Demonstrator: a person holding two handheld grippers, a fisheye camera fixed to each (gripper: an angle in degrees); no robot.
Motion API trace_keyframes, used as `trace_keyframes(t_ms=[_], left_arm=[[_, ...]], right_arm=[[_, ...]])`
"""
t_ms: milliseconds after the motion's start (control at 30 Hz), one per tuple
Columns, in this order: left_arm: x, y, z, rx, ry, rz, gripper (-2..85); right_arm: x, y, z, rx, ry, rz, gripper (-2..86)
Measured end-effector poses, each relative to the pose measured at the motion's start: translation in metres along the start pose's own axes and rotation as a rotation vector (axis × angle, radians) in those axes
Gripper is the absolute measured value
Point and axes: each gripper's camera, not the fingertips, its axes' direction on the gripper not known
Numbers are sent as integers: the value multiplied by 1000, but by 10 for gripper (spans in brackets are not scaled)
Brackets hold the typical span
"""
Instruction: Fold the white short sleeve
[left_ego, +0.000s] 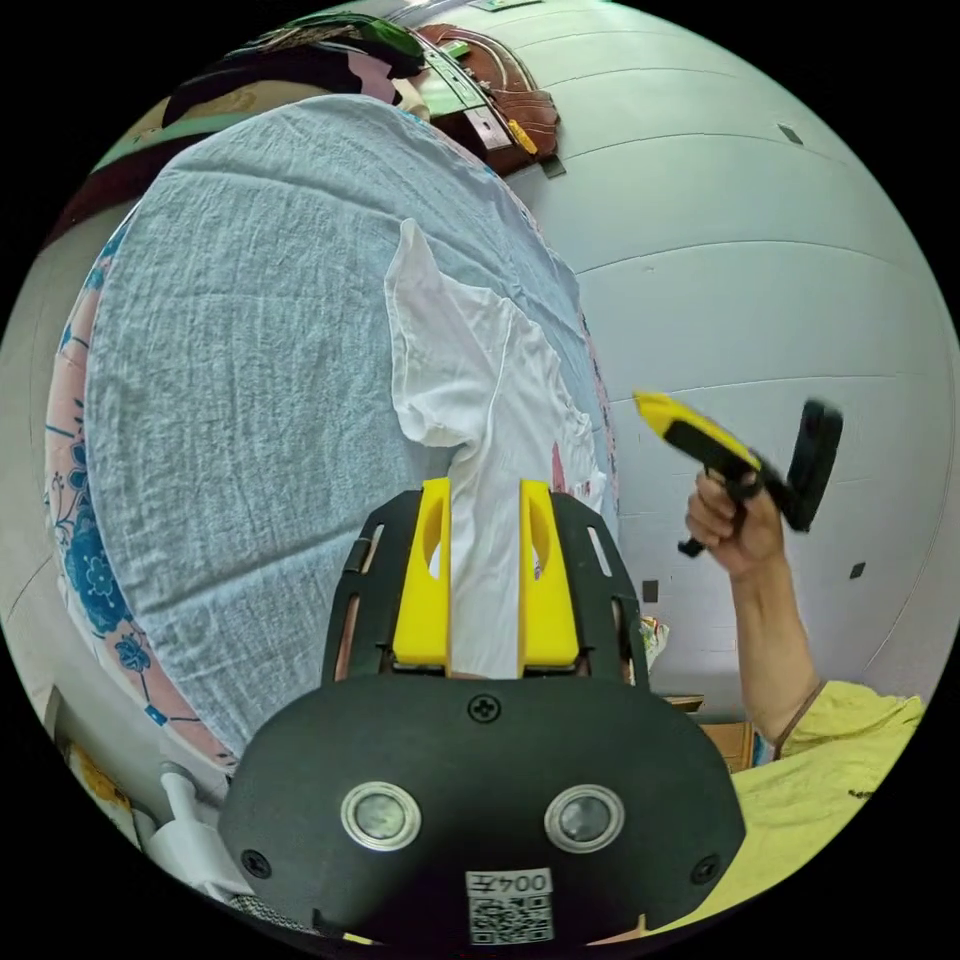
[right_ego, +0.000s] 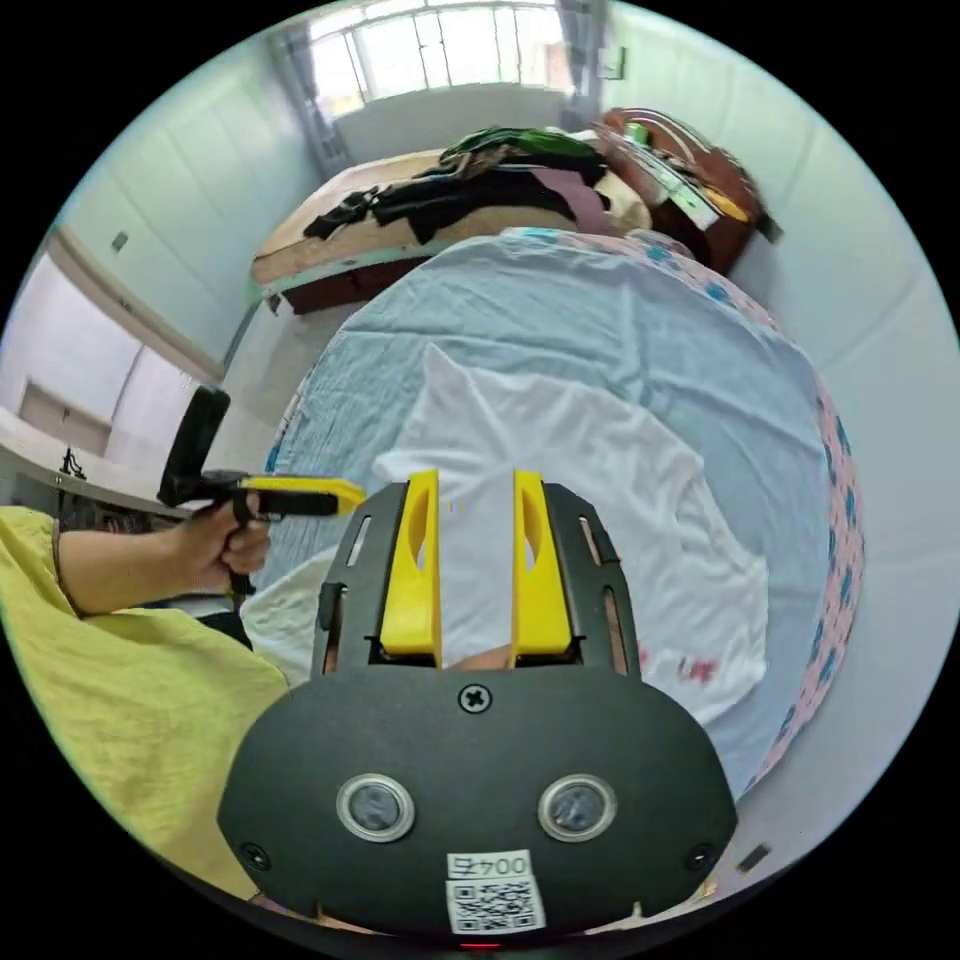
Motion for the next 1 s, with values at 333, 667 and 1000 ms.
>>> trace_keyframes(t_ms=[333,667,1000], left_arm=[[-23,-22,-64,45,115,-181,119],[-12,4,-76,11,143,-274,121],[49,51,-70,75,-1,-145,25]], right_arm=[[-87,-177,190,-450,147,-426,112],[-103,-176,288,-674,209,-500,91],[-57,-150,253,-556,119,-431,9]])
